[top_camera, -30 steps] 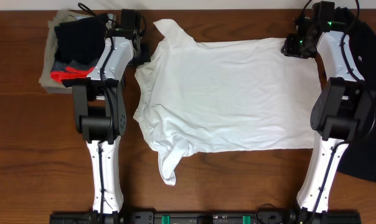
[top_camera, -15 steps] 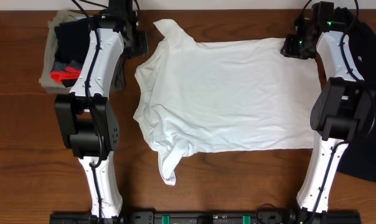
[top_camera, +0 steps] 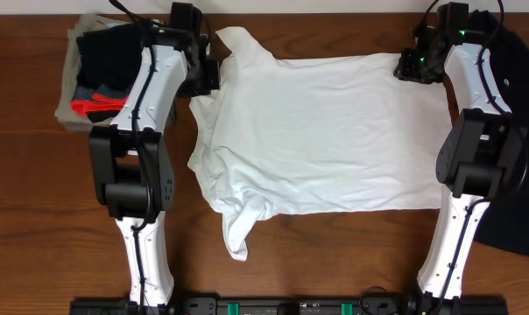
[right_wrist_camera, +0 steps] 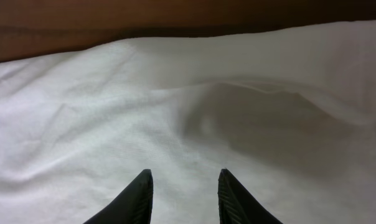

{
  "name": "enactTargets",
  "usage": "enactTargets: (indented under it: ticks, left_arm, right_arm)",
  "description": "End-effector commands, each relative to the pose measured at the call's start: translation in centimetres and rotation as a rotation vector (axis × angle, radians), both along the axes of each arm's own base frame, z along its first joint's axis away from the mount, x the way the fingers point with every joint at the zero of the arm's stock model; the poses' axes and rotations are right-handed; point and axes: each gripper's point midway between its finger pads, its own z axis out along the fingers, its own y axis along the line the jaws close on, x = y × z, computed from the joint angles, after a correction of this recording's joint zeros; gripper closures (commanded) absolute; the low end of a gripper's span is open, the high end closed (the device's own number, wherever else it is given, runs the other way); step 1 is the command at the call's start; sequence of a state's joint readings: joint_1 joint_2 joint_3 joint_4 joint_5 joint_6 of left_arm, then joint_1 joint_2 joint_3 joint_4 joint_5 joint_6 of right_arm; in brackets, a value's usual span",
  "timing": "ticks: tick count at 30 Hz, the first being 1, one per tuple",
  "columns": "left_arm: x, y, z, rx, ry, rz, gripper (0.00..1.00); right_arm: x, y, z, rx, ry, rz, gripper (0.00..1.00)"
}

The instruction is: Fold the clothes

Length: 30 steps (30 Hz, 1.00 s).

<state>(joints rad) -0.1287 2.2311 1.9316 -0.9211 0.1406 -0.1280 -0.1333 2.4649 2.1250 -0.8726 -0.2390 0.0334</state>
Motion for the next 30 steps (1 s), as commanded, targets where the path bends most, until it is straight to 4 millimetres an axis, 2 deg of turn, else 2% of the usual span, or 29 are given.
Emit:
enactTargets:
  ticks: [1, 7, 12, 17, 22, 30]
  left_arm:
    - [-0.9, -0.6, -2.4, -0.005, 0.047, -0.006, 0.94]
    - [-1.0, -0.6, -4.2, -0.003, 0.047, 0.002, 0.94]
    - [-0.4, -0.6, -5.0, -0.005, 0.029, 0.004, 0.94]
    - [-0.1, -0.4, -7.3, 0.012, 0.049, 0.02, 0.94]
    - [-0.3, 1.0, -9.2, 0.093, 0.072, 0.037, 0.94]
    - [1.3, 3.7, -9.3, 0.25, 0.001, 0.077, 0.94]
  right_arm:
    - [0.6, 0.7, 2.1, 0.014, -0.039, -0.003, 0.67]
    - [0.6, 0.7, 2.1, 0.014, -0.039, -0.003, 0.67]
    - [0.7, 0.7, 2.1, 0.013, -0.043, -0.002, 0.67]
    - [0.6, 0.7, 2.1, 0.013, -0.039, -0.002, 0.67]
    - [0.6, 0.6, 2.1, 0.012, -0.039, -0.003, 0.68]
    - [0.7, 0.6, 2.1, 0.011, -0.042, -0.003, 0.67]
